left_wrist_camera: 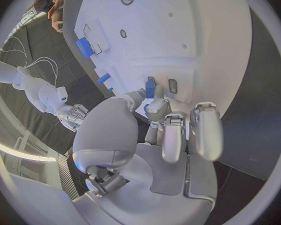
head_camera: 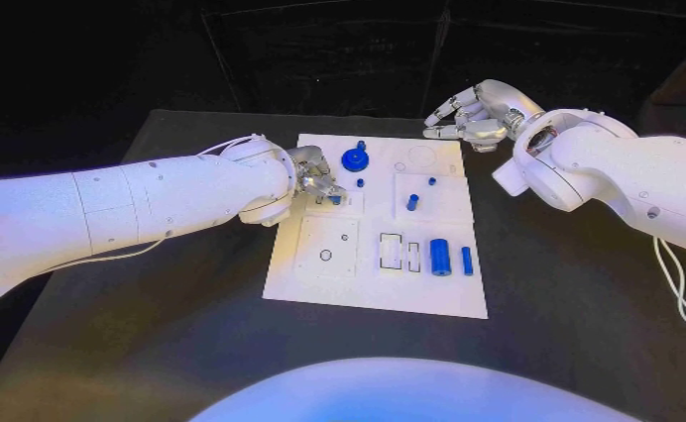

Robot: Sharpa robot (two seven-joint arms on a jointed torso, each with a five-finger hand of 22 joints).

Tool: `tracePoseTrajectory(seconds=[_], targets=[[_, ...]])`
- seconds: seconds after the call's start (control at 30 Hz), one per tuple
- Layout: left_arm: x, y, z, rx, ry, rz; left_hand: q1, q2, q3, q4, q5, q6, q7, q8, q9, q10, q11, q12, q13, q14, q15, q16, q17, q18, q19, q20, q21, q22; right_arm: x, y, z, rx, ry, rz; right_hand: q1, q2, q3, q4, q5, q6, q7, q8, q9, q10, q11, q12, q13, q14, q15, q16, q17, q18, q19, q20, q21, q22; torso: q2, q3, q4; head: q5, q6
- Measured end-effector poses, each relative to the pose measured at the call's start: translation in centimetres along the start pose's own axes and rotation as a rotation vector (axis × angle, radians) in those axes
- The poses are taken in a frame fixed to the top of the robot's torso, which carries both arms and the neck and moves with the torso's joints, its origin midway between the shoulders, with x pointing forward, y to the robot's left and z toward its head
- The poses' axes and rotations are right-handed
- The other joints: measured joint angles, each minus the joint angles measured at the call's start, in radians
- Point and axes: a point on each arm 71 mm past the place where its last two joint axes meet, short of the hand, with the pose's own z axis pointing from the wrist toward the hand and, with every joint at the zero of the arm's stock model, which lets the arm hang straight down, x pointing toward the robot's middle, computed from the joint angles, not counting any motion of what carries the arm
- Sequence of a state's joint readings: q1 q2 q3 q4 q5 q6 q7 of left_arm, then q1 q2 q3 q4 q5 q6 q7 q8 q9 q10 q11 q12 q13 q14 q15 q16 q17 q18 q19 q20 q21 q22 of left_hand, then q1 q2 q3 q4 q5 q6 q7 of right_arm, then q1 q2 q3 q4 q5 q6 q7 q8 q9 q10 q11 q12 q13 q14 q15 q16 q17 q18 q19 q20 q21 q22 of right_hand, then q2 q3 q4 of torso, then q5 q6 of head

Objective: Assemble the parts on the task board

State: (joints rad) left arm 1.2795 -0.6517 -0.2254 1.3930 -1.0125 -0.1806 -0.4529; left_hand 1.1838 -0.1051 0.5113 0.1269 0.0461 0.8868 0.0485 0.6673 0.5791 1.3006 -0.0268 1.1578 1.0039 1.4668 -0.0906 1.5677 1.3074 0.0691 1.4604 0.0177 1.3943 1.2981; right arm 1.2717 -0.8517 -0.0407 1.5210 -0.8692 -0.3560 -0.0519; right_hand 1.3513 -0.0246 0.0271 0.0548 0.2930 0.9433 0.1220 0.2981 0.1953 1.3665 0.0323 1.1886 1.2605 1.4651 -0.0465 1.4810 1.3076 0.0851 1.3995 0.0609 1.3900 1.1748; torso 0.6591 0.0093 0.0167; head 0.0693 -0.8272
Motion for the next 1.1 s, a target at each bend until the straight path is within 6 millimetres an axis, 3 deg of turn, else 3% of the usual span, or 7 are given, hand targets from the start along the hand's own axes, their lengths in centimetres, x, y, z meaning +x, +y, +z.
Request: tracePoseTrajectory(seconds=[0.83, 1.0, 1.1], targets=[[0.09, -0.03, -0.10, -0.009, 0.016, 0.011, 0.001, 0.002, 0.004, 0.004, 0.001, 0.001, -0.001, -0.001, 0.001, 0.004, -0.004, 0.008, 0.006, 0.000, 0.000, 0.000, 0.000, 0.000, 0.000, 0.000, 0.000, -0.002, 0.02, -0.07, 0.11, 0.002, 0.004, -0.001, 0.000, 0.000, 0.000, 0.000, 0.000, 0.000, 0.000, 0.000, 0.001, 0.000, 0.000, 0.000, 0.000, 0.000, 0.000, 0.000, 0.000, 0.000, 0.000, 0.000, 0.000, 0.000, 0.000, 0.0005, 0.0000, 0.000, -0.007], [0.08, 0.00, -0.08, -0.010, 0.014, 0.009, -0.020, -0.017, 0.021, -0.004, 0.001, 0.017, -0.013, -0.001, 0.000, 0.015, -0.007, 0.012, 0.011, 0.000, 0.000, 0.000, 0.000, 0.000, 0.000, 0.000, 0.000, -0.001, 0.04, -0.06, 0.14, 0.002, 0.004, -0.001, 0.000, 0.000, -0.003, 0.003, 0.000, 0.000, 0.000, 0.000, 0.002, -0.004, 0.004, 0.000, -0.002, 0.000, 0.000, 0.000, 0.000, 0.000, 0.000, 0.000, 0.000, 0.000, 0.000, 0.0006, 0.0000, 0.000, -0.007], [0.07, 0.02, -0.06, -0.011, 0.013, 0.008, -0.040, -0.034, 0.051, -0.031, 0.001, 0.029, -0.018, -0.001, -0.002, 0.020, -0.013, 0.017, 0.017, 0.000, 0.000, 0.000, 0.000, 0.000, 0.000, 0.000, 0.000, -0.001, 0.01, -0.11, 0.16, 0.003, 0.003, -0.001, 0.000, 0.000, -0.003, 0.003, 0.000, 0.000, 0.000, 0.000, 0.002, -0.004, 0.004, 0.000, -0.002, 0.000, 0.000, 0.000, 0.000, 0.000, 0.000, 0.000, 0.000, 0.000, 0.000, 0.0006, -0.0003, -0.001, -0.008]])
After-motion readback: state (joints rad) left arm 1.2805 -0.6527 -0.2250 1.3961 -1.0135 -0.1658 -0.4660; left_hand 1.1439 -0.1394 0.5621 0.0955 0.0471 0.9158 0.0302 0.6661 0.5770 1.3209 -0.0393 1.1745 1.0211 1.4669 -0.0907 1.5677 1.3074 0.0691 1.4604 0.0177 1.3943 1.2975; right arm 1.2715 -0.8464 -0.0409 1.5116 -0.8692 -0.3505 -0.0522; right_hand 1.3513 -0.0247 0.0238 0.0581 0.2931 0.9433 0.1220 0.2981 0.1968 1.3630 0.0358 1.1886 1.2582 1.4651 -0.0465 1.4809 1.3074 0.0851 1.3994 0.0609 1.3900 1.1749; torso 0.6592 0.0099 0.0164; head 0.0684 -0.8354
